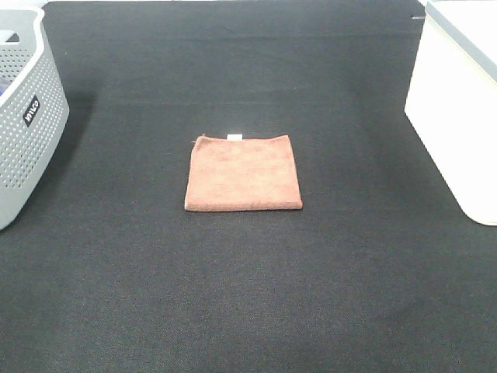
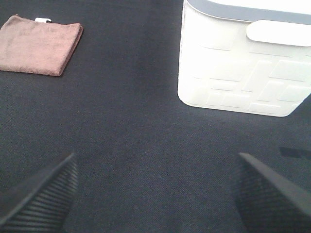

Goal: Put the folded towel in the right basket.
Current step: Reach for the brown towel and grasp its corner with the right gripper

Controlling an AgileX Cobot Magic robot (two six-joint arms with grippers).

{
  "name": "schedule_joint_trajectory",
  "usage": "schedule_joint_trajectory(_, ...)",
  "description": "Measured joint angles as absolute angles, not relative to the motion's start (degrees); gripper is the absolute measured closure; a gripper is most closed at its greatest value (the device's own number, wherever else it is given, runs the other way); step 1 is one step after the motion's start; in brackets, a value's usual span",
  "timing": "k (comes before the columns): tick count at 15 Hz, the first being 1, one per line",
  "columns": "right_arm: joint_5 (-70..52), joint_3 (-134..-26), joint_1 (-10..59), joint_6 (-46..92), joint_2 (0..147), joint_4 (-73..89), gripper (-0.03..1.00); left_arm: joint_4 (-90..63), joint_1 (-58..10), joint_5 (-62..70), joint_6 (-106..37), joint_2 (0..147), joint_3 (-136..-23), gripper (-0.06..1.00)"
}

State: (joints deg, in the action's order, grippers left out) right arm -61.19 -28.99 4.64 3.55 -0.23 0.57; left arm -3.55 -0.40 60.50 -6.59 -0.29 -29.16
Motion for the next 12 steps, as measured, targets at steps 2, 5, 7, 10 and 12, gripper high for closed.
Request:
schedule_joint_trajectory(2,-61.19,-28.99,4.64,3.55,-0.23,0.57,0.16,-3.55,-0.4,60.5,-6.59,-0.29,-29.16,0.07)
schedule_joint_trajectory(5,-61.19,-28.99,4.64,3.55,-0.23,0.57,0.16,-3.55,-0.4,60.5,-6.59,-0.29,-29.16,0.07)
schedule_joint_trajectory(7,-61.19,-28.99,4.64,3.55,-0.23,0.57,0.16,-3.55,-0.4,60.5,-6.59,-0.29,-29.16,0.07)
schedule_joint_trajectory(10,-61.19,-28.99,4.64,3.55,-0.23,0.57,0.16,-3.55,-0.4,60.5,-6.59,-0.29,-29.16,0.07)
schedule_joint_trajectory(12,-61.19,-28.99,4.64,3.55,-0.23,0.57,0.16,-3.55,-0.4,60.5,-6.59,-0.29,-29.16,0.07)
